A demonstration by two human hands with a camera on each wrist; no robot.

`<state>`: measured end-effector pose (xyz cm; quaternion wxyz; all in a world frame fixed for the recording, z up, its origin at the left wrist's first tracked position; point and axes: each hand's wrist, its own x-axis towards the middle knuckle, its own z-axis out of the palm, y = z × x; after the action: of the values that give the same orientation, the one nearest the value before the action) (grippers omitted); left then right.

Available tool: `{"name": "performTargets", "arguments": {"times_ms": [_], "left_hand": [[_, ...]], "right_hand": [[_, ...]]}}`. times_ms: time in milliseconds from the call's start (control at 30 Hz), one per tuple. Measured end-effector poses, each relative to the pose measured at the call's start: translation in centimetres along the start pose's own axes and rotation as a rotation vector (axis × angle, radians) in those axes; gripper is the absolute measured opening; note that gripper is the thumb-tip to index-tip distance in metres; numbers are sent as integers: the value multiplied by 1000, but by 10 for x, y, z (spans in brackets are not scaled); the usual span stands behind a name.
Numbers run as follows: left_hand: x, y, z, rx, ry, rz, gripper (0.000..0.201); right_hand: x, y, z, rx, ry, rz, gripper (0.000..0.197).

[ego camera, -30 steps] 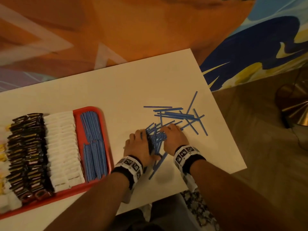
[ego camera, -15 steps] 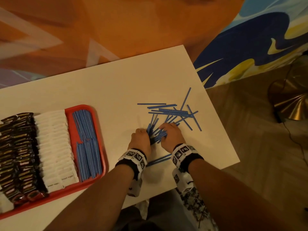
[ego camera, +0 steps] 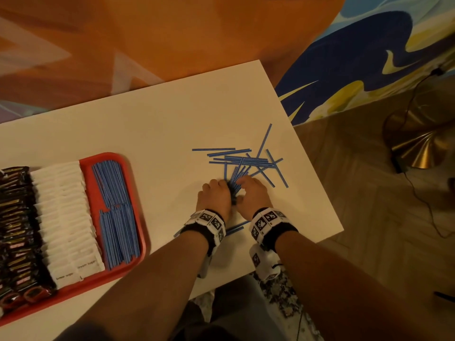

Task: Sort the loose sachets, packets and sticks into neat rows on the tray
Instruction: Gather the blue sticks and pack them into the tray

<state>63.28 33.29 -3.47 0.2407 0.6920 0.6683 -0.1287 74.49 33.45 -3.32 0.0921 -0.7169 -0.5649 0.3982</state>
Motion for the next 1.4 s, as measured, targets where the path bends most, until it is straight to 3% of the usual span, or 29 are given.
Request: {"name": "performTargets", "arguments": {"times_ms": [200, 367, 800, 1167, 1333, 1400], "left_hand": [[1, 6, 5, -15, -33, -16, 27], [0, 8, 12, 17, -39, -28, 32], [5, -22, 3, -8, 2, -30, 35], [2, -49, -21, -155, -81, 63, 48], [-1, -55, -28, -265, -129, 100, 32], [-3, -56, -31, -307, -118, 117, 26]], "right_hand": [[1, 17, -8, 31, 55, 41, 34], [1, 23, -8, 151, 64, 90, 36], [3, 29, -3, 143, 75, 63, 32], [8, 11, -2, 242, 88, 116, 35], [10, -2, -3, 254, 102, 138, 31], [11, -10, -5, 358, 153, 178, 26]]}}
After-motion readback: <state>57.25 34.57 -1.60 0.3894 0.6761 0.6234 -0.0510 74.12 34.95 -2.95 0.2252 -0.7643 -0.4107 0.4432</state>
